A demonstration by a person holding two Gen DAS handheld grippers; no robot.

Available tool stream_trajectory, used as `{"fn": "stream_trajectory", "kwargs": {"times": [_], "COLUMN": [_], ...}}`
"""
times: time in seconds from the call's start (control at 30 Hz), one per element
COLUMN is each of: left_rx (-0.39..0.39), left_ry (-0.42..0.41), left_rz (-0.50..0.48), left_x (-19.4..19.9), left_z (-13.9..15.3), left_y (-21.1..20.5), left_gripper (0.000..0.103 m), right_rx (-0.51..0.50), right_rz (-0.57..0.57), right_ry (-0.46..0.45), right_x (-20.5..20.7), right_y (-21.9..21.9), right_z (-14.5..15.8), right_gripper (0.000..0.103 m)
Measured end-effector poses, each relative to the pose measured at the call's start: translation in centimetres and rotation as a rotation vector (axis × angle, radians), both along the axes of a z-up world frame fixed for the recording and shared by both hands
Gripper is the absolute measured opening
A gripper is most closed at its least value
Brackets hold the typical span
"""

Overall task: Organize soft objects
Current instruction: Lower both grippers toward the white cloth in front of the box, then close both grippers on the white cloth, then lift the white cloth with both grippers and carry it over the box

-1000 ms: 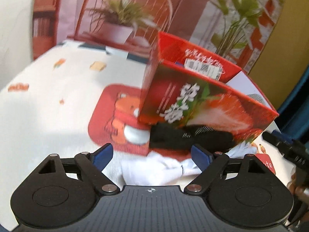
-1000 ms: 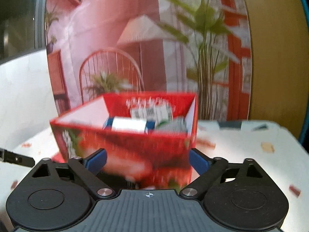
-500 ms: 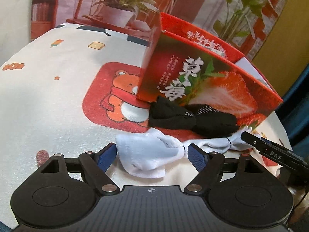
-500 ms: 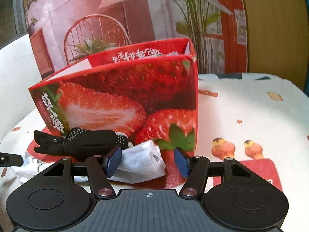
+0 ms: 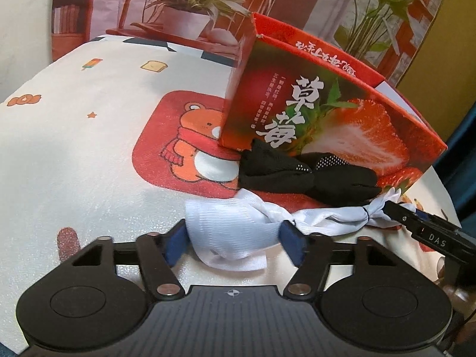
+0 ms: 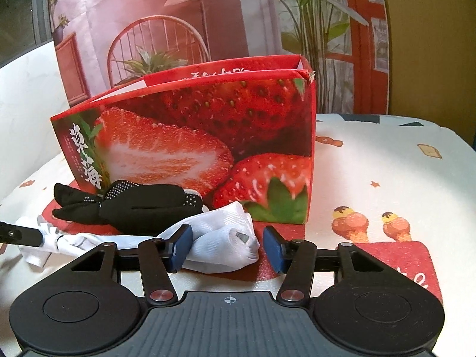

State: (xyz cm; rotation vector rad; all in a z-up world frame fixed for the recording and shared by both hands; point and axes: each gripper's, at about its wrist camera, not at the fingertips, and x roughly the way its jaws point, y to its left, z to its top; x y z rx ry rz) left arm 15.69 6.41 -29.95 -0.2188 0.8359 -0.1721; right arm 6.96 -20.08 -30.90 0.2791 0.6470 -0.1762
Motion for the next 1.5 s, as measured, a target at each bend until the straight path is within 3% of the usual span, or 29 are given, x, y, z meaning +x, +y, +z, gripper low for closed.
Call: {"fn": "stream_trajectory", "kwargs": {"times": [0.23, 0.83, 1.17, 1.33, 1.5], "left_rx": [0.004, 0.001, 0.001, -0.006, 0.010], "left_ry": [-0.007, -0.036, -0.024, -0.033, -0.098], "left_rz": [-0.012, -0.029, -0.024, -0.031, -0.062], "left_x": [0.0, 0.1, 0.2, -0.1, -1.0], "left_z": [-0.1, -0.5, -0.4, 0.3, 2.1], "left_y": [-0.2, 0.1, 0.1, 0.1, -0.5], "left_gripper": [0.049, 0.049, 0.046, 0.021, 0.019], "right_rx": [0.006, 0.046, 0.048, 0.046, 0.040], "right_rz": [0.024, 0.040, 0.078, 0.114, 0.155], "right_ry": [-0.005, 0.012, 0.005, -0.013, -0.032], "right_x": [0.0, 0.2, 0.2, 0.0, -0.5], "right_y": [0.0, -0.3, 0.0, 0.4, 0.9], "right_z": [0.0, -0.4, -0.3, 0.0, 0.7], "right_gripper": [0.048, 0.049, 0.034, 0.027, 0.020]}}
